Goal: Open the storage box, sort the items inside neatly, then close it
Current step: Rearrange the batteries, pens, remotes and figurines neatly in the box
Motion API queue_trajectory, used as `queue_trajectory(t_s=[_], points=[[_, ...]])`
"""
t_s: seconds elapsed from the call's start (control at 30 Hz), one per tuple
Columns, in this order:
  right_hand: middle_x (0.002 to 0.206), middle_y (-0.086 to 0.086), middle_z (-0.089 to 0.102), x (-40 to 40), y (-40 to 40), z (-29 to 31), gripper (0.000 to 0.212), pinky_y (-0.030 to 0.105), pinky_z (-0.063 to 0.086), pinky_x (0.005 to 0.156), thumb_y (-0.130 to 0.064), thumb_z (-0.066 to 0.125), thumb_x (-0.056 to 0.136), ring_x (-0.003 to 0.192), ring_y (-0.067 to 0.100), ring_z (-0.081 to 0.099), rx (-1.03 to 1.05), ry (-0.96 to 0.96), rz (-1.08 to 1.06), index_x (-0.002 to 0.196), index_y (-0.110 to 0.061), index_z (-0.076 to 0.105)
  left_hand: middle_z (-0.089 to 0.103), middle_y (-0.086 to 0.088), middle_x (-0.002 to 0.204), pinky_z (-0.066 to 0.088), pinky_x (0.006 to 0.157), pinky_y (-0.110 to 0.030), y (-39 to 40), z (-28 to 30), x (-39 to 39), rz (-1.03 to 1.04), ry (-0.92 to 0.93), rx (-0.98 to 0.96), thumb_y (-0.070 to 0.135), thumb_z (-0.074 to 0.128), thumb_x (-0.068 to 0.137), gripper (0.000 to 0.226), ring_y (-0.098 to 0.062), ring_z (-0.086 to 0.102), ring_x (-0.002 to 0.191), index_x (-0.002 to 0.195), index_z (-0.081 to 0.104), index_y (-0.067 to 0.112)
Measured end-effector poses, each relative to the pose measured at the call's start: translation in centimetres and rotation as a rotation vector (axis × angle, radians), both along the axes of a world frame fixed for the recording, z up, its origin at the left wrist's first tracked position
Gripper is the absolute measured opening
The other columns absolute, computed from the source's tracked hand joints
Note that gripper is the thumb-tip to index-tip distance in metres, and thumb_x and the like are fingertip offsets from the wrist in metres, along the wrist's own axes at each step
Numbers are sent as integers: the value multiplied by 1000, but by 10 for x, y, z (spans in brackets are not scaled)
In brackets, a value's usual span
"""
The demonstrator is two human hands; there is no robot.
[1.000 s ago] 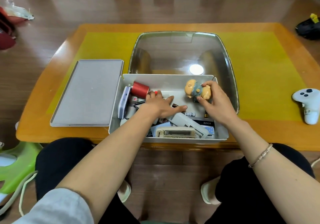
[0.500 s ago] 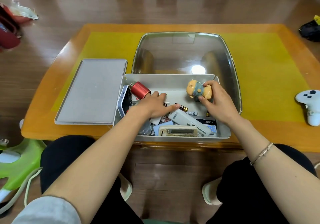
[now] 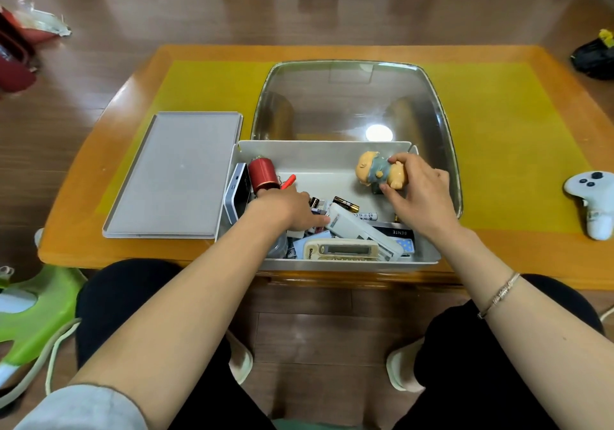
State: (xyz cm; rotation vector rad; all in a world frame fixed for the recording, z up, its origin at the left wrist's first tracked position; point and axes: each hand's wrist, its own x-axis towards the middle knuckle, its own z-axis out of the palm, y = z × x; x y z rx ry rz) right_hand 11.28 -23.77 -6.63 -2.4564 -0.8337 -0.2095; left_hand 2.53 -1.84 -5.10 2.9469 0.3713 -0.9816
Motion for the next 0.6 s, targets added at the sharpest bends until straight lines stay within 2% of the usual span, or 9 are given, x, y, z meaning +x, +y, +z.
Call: queue_trajectory(t_s=[0.1,0.2,0.27,0.3,0.37,0.43,0.53,0.6], points=[[114,-6,50,-2,0,1,40,33,26,76,-30,67,81,98,15,51,-33,-115,10,116,-23,49,43,-5,144,40,96,-46,-4,8,0,-70,-56,45,69,31,91,69,-32,48,124,141,42,22],[113,-5,50,-2,0,3,40,33,27,74,-31,68,80,94,16,52,-59,-169,19,115,-22,52,54,-8,128,38,86,-41,-6,14,3,-98,-195,78,67,30,92,63,-31,50,116,129,53,21],[112,-4,51,-2,1,5,39,32,27,73,-30,69,80,92,16,53,-58,-181,38,115,-21,53,55,-9,127,38,83,-40,-8,13,9,-116,-338,29,67,30,92,63,-30,50,116,128,55,21],[112,-4,51,-3,1,5,39,32,27,73,-29,69,81,91,16,53,-54,-179,50,115,-21,53,53,-9,132,39,88,-41,-9,12,13,-128,-382,-32,67,30,92,63,-30,49,119,131,53,23],[111,-3,51,-3,2,6,38,32,27,73,-27,69,81,92,17,53,-48,-167,70,115,-19,54,40,-6,147,35,100,-43,-10,6,21,-155,-339,-178,70,30,90,66,-29,39,132,140,44,29],[111,-2,52,-2,2,5,37,32,26,73,-25,68,81,94,18,54,-44,-139,80,114,-17,54,32,-5,153,34,103,-44,-11,-3,25,-185,-201,-211,75,24,88,73,-28,34,137,144,39,31],[112,0,53,0,2,4,38,31,27,74,-23,69,81,97,22,55,-54,-100,78,115,-16,55,47,-5,138,40,92,-43,-5,-12,27,-180,-150,-109,80,15,84,82,-30,45,123,137,48,27],[112,1,54,1,3,4,39,30,28,74,-23,70,81,97,23,55,-54,-85,76,115,-15,55,51,-7,128,41,90,-43,0,-12,27,-153,-150,-58,79,12,85,83,-29,48,116,131,53,23]])
